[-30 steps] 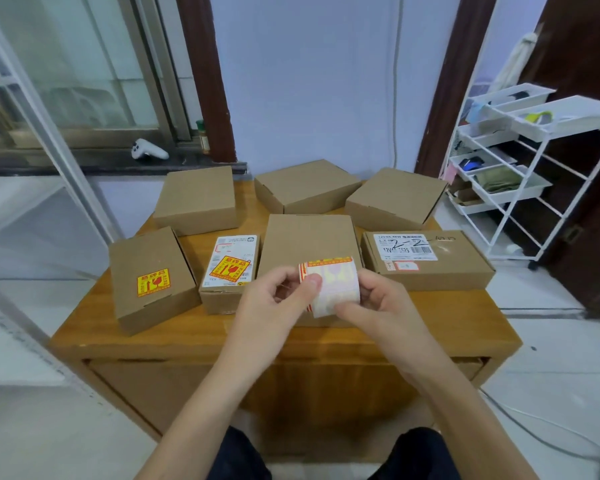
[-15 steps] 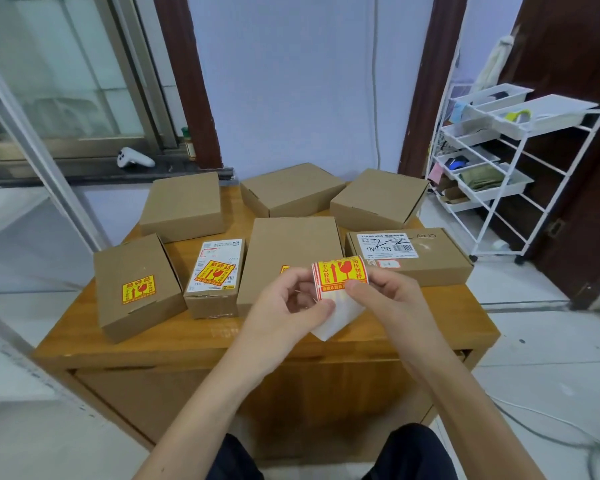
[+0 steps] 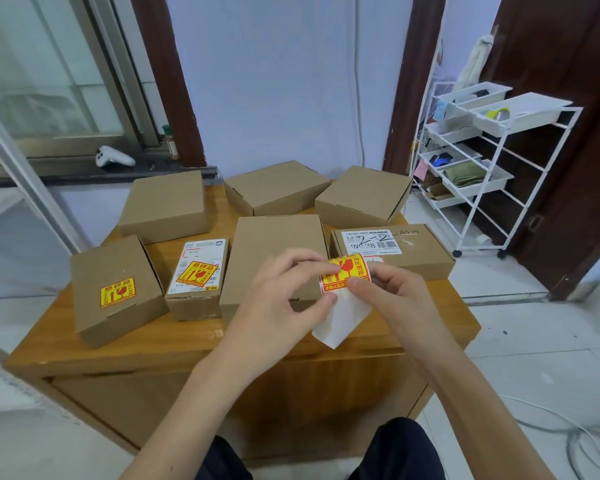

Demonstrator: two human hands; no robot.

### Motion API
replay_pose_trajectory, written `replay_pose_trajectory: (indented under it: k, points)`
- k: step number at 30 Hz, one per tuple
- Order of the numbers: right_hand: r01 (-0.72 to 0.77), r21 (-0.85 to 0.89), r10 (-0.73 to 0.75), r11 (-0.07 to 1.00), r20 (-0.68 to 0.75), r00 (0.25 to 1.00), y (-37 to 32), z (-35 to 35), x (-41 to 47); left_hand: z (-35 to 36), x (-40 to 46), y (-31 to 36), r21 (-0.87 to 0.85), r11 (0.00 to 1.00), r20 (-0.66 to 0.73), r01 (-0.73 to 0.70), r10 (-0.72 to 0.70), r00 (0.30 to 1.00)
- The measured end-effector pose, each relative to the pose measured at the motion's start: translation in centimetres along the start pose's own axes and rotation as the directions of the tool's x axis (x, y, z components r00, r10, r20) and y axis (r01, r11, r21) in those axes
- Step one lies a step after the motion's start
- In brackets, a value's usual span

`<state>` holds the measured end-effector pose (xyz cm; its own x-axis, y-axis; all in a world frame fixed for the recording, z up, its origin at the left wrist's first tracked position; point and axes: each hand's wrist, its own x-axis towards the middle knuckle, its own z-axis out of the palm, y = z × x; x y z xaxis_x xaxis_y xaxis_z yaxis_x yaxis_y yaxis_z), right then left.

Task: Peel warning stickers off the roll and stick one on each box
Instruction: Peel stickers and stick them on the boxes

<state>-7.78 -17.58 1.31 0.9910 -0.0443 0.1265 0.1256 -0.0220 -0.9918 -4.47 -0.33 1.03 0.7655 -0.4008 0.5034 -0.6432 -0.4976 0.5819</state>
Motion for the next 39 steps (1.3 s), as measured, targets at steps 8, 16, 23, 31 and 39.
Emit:
replay_pose_trajectory:
  k: [8,16,23,31,39]
  points:
    - [-0.011,-0.109,0.021,0.994,0.088,0.996,0.1,0.0,0.0,-0.5,-0.2,-0.1,0.018,0.999,-0.014,-0.030,0.030,0.999]
    - [0.007,-0.102,0.006,0.995,0.126,0.992,-0.1,0.2,-0.1,-1.1,0.2,0.4,-0.077,0.995,-0.050,0.061,-0.065,0.997]
    - [0.023,-0.068,-0.017,0.997,0.089,0.996,0.2,-0.1,0.1,-0.7,0.2,0.5,-0.040,0.999,-0.060,0.028,-0.031,0.998]
    - [0.035,-0.093,-0.033,0.995,0.024,0.999,1.4,-1.6,-0.3,1.5,0.8,0.7,-0.078,0.996,-0.009,0.032,-0.032,0.999]
    - [0.032,-0.102,-0.031,0.994,0.013,0.999,2.1,-4.0,-0.3,4.0,2.2,1.0,-0.254,0.947,0.004,0.199,-0.204,0.979]
